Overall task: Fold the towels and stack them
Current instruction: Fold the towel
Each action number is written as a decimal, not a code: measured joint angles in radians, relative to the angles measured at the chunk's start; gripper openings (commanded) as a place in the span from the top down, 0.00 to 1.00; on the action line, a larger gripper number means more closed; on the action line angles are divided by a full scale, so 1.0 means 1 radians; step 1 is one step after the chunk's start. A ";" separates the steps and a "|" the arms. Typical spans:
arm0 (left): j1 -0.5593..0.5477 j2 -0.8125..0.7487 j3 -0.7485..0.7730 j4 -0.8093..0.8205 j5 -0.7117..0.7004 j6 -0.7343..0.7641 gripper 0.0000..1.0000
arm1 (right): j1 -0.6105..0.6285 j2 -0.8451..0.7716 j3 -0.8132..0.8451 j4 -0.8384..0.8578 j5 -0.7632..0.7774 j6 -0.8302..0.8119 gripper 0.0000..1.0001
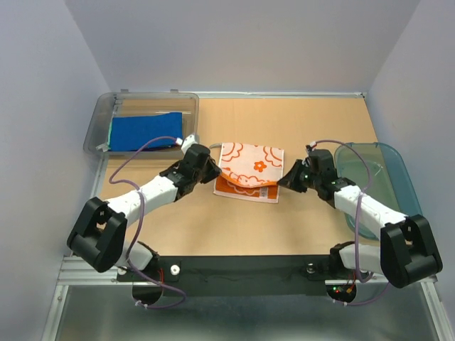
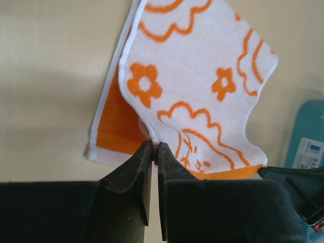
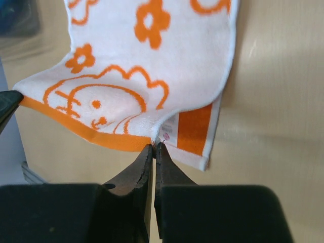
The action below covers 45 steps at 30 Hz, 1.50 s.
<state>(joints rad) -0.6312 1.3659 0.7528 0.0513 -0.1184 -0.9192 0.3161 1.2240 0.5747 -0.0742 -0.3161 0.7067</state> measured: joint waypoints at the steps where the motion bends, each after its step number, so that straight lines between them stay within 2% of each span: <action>1: 0.011 0.006 0.027 -0.009 0.000 0.012 1.00 | 0.000 0.001 0.021 -0.003 0.012 -0.004 0.99; 7: 0.121 0.124 0.273 -0.052 0.026 0.119 1.00 | -0.015 0.092 0.227 -0.019 0.082 -0.056 0.99; 13: 0.197 0.354 0.630 -0.116 0.101 0.232 1.00 | -0.053 0.270 0.505 -0.022 0.188 -0.130 0.99; 19: 0.250 0.586 0.977 -0.130 0.209 0.286 1.00 | -0.110 0.444 0.743 -0.018 0.230 -0.188 1.00; 24: 0.275 0.707 1.123 -0.137 0.299 0.306 1.00 | -0.145 0.555 0.860 -0.010 0.229 -0.232 1.00; 31: 0.280 0.718 1.086 -0.138 0.371 0.325 1.00 | -0.146 0.566 0.839 -0.014 0.193 -0.259 1.00; 38: 0.279 0.600 0.806 -0.134 0.406 0.327 1.00 | -0.146 0.442 0.628 -0.019 0.113 -0.231 1.00; 45: 0.273 0.405 0.541 -0.139 0.417 0.324 1.00 | -0.145 0.272 0.409 -0.019 0.015 -0.143 1.00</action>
<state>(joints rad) -0.3584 1.7706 1.2934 -0.0875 0.2989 -0.5953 0.1715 1.4963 0.9840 -0.0933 -0.3012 0.5632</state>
